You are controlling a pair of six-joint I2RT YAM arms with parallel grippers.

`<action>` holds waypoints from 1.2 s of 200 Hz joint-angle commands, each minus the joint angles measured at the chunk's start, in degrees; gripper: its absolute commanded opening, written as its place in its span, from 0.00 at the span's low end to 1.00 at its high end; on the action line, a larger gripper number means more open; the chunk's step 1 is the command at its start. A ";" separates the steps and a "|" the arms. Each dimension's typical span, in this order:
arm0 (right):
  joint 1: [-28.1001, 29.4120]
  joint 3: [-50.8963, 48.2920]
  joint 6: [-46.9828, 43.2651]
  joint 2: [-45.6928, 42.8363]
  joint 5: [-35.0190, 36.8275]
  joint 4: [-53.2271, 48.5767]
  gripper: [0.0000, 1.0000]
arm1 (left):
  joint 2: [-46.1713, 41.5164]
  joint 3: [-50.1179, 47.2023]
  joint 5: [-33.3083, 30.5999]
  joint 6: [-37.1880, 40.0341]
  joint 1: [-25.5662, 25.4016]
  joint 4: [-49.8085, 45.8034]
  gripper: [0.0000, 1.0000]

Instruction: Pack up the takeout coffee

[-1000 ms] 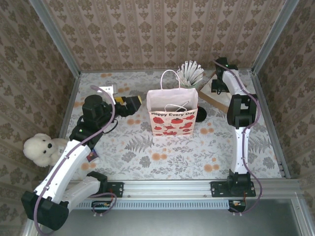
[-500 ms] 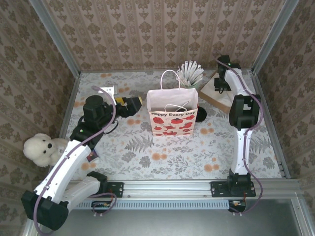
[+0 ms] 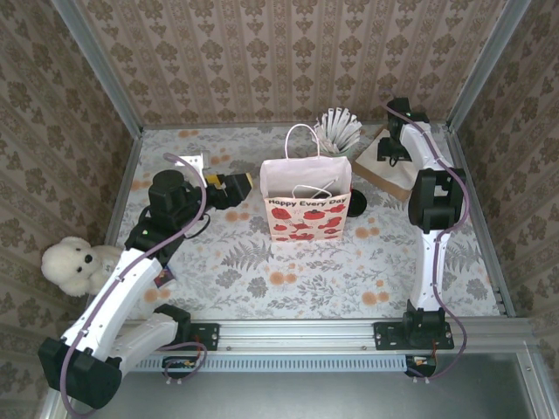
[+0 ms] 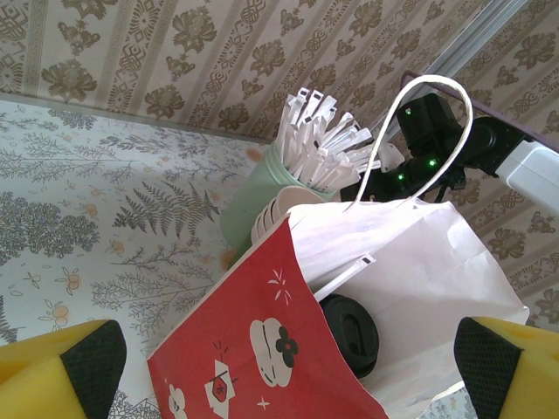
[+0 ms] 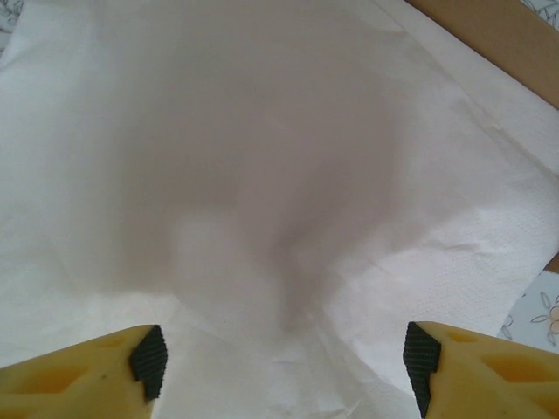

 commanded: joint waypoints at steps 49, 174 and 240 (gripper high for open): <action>-0.33 -7.95 1.59 -3.64 -1.71 3.79 0.53 | 0.49 -0.32 -0.11 1.03 -0.43 1.55 1.00; -0.33 -12.28 0.09 -11.53 -1.13 9.03 0.08 | 1.48 0.01 0.46 1.09 -0.52 2.24 1.00; -0.24 -27.10 -0.54 -26.36 -4.57 26.49 0.00 | 1.42 1.17 0.85 2.93 -0.53 1.85 1.00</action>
